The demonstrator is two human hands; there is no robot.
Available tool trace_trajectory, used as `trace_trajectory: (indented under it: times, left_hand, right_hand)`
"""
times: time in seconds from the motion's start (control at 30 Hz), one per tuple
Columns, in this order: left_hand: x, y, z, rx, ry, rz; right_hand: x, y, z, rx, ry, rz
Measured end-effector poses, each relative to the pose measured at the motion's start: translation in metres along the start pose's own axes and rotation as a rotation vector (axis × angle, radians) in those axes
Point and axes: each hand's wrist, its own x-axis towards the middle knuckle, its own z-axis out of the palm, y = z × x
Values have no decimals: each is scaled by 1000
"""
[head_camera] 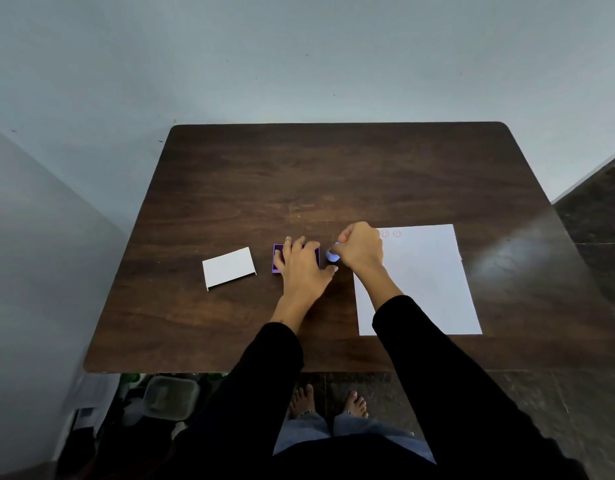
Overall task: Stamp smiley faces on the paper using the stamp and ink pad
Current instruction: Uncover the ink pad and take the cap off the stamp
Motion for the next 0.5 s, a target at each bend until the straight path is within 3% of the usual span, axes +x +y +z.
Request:
trace_trajectory:
  times: [0.23, 0.5]
  left_hand:
    - [13, 8, 6, -93, 89, 12]
    - [14, 10, 11, -111, 148, 26]
  right_hand:
    - [4, -5, -10, 238, 40, 45]
    - [8, 4, -7, 295, -3, 73]
